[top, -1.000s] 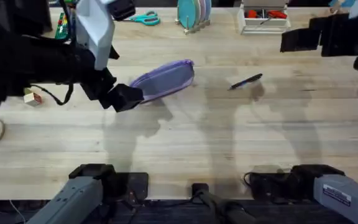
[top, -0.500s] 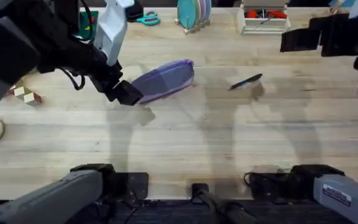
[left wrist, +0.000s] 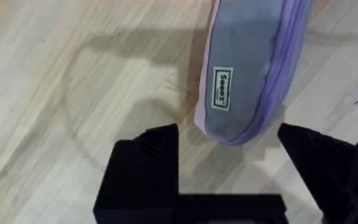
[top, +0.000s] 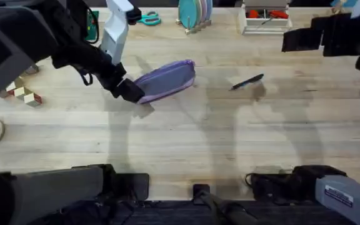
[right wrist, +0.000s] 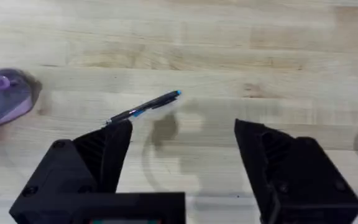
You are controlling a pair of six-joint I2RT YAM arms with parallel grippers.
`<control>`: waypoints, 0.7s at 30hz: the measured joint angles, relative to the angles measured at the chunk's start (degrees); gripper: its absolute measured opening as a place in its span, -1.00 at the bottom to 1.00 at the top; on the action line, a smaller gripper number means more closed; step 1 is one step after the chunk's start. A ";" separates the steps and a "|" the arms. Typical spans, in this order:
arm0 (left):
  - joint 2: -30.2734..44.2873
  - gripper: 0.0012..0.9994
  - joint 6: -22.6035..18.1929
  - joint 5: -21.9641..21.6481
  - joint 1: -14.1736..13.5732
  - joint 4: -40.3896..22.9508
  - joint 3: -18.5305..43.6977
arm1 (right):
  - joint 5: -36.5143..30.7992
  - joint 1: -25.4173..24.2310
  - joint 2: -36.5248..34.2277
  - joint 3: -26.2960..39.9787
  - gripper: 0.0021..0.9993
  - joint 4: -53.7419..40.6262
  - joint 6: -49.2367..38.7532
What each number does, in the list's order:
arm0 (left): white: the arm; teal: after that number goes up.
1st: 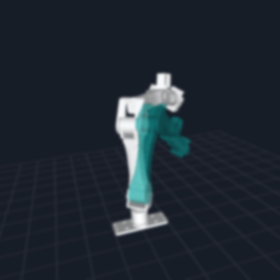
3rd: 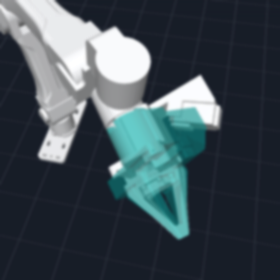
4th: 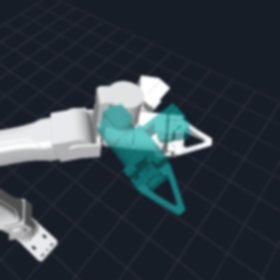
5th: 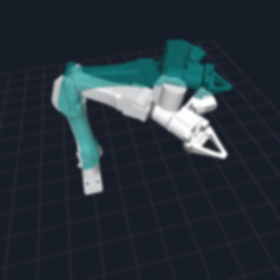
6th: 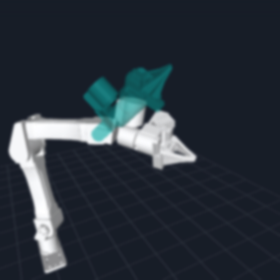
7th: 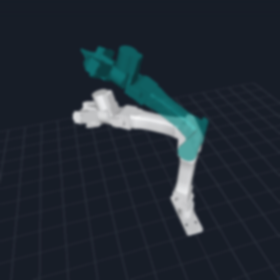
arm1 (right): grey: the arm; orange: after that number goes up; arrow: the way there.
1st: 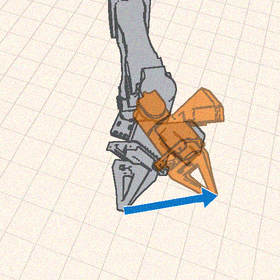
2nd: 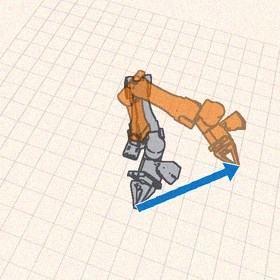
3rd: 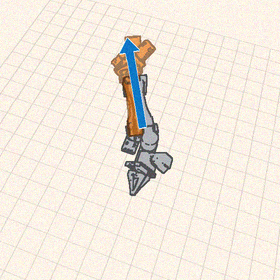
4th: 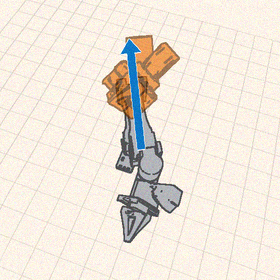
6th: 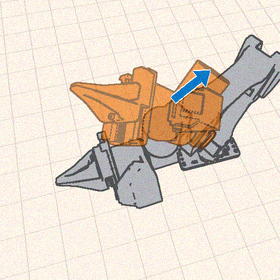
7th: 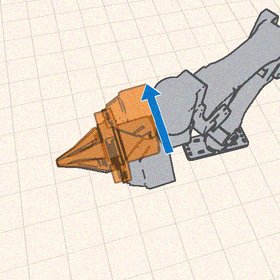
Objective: Unzip the bag, pick up the pens from the table one at a time and place them inside, then zip the bag closed.
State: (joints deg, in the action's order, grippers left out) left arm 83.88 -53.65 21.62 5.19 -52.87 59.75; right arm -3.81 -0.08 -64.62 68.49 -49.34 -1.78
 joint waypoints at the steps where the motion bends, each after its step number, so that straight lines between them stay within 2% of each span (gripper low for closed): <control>1: 0.65 0.99 0.00 0.26 0.00 0.04 0.00 | -0.01 0.00 0.00 0.00 0.99 0.00 0.00; 11: 2.38 0.98 0.03 1.37 0.00 1.16 0.00 | -0.02 0.00 0.00 0.00 0.99 0.34 0.00; 13: 2.38 0.78 -0.05 1.37 0.00 1.28 0.00 | -0.02 0.00 0.00 0.00 0.99 0.75 0.00; 16: 2.38 0.20 -0.11 1.40 0.00 1.28 0.00 | -0.02 0.00 0.00 0.00 0.99 0.87 0.00; 19: 2.38 -0.25 -0.20 1.93 -0.02 1.17 0.00 | -0.02 0.00 0.00 0.00 0.99 0.87 0.00; 21: 2.38 -0.64 -0.17 2.48 -0.07 1.00 0.00 | 0.00 0.00 0.00 0.00 0.99 0.87 0.00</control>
State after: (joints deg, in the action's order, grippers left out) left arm 86.26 -53.82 24.09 5.13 -51.88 59.75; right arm -3.82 -0.08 -64.62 68.49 -48.47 -1.78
